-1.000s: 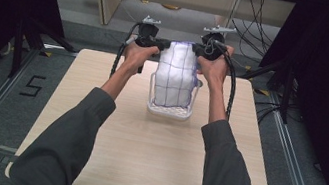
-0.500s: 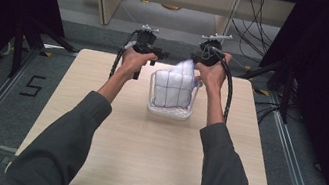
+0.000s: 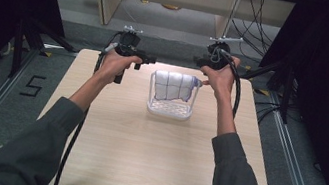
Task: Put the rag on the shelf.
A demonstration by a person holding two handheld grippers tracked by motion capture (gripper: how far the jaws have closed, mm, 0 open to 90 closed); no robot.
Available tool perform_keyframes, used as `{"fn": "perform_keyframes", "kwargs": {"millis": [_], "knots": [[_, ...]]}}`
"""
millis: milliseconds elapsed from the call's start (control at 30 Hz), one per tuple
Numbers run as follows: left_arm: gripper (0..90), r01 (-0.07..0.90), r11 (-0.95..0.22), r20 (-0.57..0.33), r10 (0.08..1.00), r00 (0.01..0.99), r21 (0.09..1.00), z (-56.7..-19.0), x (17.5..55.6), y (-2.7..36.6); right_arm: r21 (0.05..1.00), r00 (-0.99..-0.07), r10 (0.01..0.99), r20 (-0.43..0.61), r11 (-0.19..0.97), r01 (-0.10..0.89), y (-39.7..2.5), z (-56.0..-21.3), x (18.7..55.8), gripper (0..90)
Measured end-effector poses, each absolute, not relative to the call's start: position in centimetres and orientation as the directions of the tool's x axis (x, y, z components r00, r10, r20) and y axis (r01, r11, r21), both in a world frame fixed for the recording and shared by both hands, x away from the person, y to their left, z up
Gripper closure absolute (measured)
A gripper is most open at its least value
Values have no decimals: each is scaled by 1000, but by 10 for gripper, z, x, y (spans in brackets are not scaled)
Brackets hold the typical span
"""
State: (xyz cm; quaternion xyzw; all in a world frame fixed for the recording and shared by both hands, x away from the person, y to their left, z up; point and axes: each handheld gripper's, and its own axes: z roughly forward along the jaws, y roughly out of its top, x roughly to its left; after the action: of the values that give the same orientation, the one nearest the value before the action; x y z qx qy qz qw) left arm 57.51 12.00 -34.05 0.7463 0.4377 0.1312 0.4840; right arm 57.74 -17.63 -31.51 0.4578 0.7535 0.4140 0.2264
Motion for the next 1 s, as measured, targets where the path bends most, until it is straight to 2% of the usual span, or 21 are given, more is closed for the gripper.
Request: {"fn": "perform_keyframes", "kwargs": {"millis": [233,433,600,1000], "knots": [[313,519,-198,-211,751,625,832,-343,544,134,823,-523,849,74,244,513,-184,-314,552,463],[290,500,-194,-226,717,660,844,-364,508,144,828,-566,820,85,259,498,-187,-318,524,421],[284,504,-185,-246,701,669,843,-379,489,149,827,-592,801,91,270,493,-187,-322,507,407],[275,491,-172,-251,691,678,854,-390,468,157,841,-607,789,99,260,475,-189,-331,487,387]]}}
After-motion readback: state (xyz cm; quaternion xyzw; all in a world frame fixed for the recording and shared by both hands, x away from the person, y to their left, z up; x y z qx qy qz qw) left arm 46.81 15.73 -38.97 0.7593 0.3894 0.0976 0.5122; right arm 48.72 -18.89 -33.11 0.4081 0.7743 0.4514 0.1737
